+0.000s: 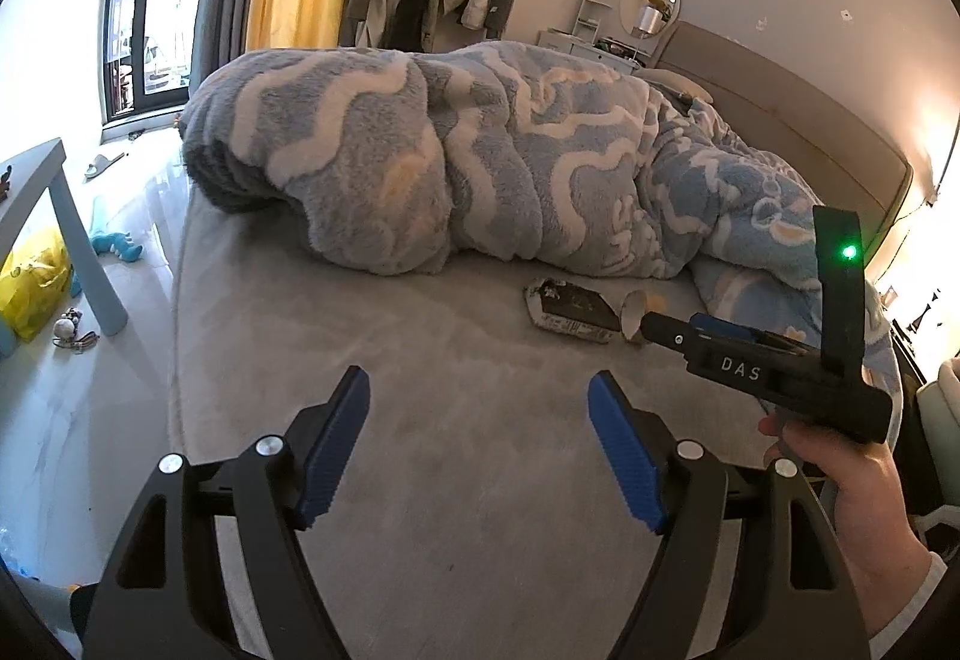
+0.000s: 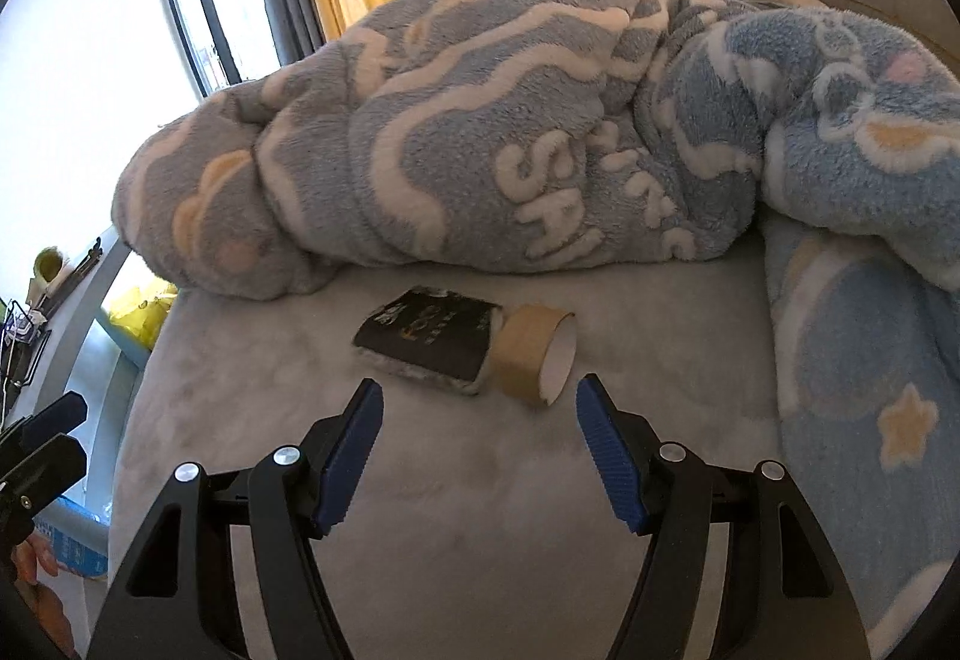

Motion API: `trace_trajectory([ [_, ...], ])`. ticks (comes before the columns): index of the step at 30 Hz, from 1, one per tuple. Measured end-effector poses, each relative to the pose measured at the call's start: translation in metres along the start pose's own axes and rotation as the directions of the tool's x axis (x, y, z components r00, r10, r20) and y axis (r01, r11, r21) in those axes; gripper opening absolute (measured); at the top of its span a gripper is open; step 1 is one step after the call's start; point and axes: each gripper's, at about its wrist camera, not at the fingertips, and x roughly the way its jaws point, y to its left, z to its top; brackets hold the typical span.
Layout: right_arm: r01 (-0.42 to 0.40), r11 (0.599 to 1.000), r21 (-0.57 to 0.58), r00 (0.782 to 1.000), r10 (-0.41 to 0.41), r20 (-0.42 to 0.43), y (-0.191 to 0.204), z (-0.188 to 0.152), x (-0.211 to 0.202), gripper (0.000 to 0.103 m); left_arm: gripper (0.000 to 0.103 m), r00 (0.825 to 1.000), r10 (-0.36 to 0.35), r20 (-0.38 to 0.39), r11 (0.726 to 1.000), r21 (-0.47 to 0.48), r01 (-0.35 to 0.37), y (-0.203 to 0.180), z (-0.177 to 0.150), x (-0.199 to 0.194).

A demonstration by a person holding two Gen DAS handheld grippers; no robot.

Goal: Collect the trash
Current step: 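Close the right tool on the tan tape roll while the left tool reaches the black Face pack, then close the left tool on the black Face tissue pack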

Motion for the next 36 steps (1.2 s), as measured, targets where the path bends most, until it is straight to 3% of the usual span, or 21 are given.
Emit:
trace_trajectory([
  [4, -0.014, 1.000, 0.010, 1.000, 0.014, -0.014, -0.010, 0.007, 0.015, 0.068, 0.078, 1.000, -0.002, -0.011, 1.000, 0.005, 0.002, -0.007, 0.006, 0.015],
  [12, -0.020, 1.000, -0.018, 0.999, 0.019, -0.047, -0.014, 0.018, 0.039, 0.052, 0.078, 1.000, -0.008, -0.024, 1.000, 0.019, 0.008, -0.025, 0.017, 0.047],
  [22, -0.061, 0.998, 0.002, 0.995, 0.061, -0.080, -0.034, 0.020, 0.055, 0.021, 0.079, 0.999, -0.022, -0.047, 0.999, 0.031, 0.023, -0.041, 0.021, 0.082],
  [36, -0.096, 0.992, -0.078, 0.995, 0.093, -0.041, -0.054, 0.028, 0.025, 0.019, 0.080, 0.995, -0.035, -0.090, 0.996, 0.075, 0.042, -0.067, 0.021, 0.120],
])
